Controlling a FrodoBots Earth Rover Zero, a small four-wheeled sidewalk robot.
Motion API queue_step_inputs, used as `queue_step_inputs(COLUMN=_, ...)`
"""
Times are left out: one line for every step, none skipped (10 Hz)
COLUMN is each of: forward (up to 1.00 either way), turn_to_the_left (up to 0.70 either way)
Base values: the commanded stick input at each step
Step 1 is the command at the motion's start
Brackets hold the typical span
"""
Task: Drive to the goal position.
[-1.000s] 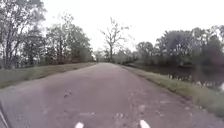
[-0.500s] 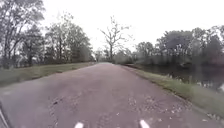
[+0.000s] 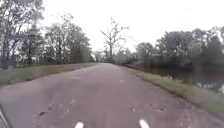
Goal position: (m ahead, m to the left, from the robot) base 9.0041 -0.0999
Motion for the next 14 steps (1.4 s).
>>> queue_step_inputs(forward=0.70, turn_to_the_left=0.00)
queue_step_inputs(forward=0.70, turn_to_the_left=0.00)
queue_step_inputs(forward=0.70, turn_to_the_left=0.00)
queue_step_inputs(forward=0.70, turn_to_the_left=0.00)
queue_step_inputs(forward=0.70, turn_to_the_left=0.00)
queue_step_inputs(forward=0.70, turn_to_the_left=0.00)
queue_step_inputs(forward=0.70, turn_to_the_left=0.00)
queue_step_inputs(forward=0.70, turn_to_the_left=0.00)
queue_step_inputs(forward=0.70, turn_to_the_left=0.00)
queue_step_inputs(forward=0.70, turn_to_the_left=0.00)
queue_step_inputs(forward=0.70, turn_to_the_left=0.00)
queue_step_inputs(forward=0.70, turn_to_the_left=0.00)
queue_step_inputs(forward=0.70, turn_to_the_left=0.00)
queue_step_inputs(forward=0.70, turn_to_the_left=0.00)
